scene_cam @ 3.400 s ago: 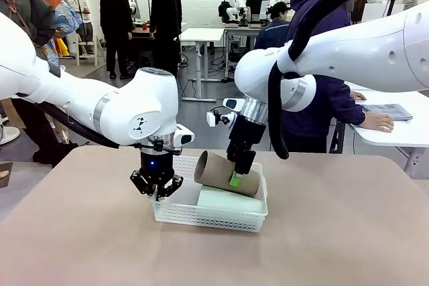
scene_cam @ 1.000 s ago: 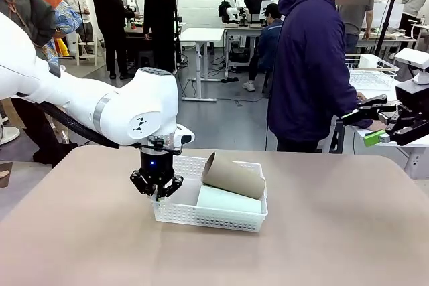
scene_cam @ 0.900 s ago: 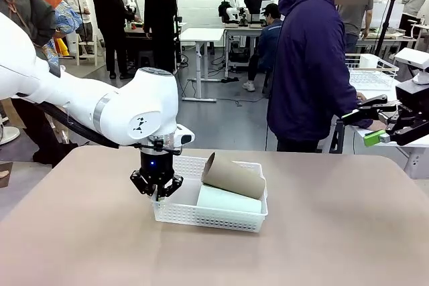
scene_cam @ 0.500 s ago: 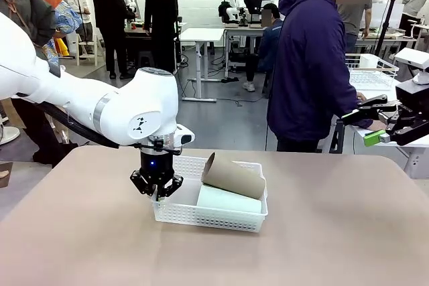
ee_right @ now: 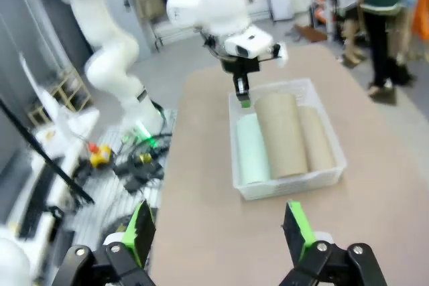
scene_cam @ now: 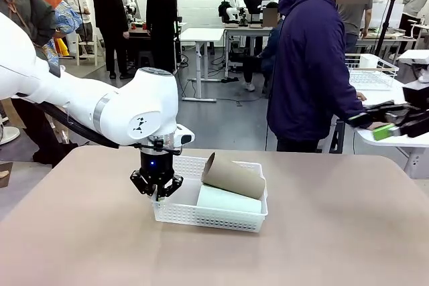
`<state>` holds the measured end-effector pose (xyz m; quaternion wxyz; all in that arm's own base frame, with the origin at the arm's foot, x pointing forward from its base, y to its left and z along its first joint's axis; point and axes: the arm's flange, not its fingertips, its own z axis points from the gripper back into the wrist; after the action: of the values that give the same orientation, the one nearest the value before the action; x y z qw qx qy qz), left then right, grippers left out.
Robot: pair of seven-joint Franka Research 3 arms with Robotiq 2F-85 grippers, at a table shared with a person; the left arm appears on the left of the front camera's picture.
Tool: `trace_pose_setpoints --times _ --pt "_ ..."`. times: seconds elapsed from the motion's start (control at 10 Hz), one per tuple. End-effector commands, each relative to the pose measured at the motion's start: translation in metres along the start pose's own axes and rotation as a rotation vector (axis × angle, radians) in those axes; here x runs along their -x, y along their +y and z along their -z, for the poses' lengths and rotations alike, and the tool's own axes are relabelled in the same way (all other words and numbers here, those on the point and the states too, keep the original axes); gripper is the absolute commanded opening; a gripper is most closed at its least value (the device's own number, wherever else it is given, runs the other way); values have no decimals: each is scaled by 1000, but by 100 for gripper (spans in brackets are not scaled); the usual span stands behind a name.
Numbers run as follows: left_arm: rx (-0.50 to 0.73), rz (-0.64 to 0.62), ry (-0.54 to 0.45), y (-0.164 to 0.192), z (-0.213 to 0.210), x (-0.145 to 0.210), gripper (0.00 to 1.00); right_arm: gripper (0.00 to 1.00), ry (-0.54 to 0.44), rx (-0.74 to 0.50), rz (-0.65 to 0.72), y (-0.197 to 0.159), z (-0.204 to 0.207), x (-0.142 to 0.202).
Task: Clean and organize the cups into the basket.
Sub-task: Move the Organizing basket back to the left side of the table.
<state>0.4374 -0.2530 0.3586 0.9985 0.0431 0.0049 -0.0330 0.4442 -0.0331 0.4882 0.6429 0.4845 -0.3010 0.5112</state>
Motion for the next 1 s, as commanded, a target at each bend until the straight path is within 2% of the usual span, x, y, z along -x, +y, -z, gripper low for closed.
trace_pose_setpoints --times 0.0,0.1,0.2,0.4,0.6,0.7,0.9 --pt "-17 -2 -6 -1 2 1 0 100 -286 68 624 -27 -72 -2" --pt "-17 -2 -6 -1 2 1 0 100 -292 128 811 -36 -108 9" --pt "-17 -2 -6 -1 2 1 0 100 -276 172 933 -36 -132 22" --pt "-17 -2 -6 -1 2 1 0 100 -340 173 1108 -20 -168 57" --pt "-17 -2 -6 -1 2 1 0 100 -438 144 1231 15 -185 111" --pt "-17 -2 -6 -1 2 1 0 100 -469 115 1256 33 -190 130" --pt "-17 -2 -6 -1 2 1 0 100 -538 147 1276 63 -201 156"
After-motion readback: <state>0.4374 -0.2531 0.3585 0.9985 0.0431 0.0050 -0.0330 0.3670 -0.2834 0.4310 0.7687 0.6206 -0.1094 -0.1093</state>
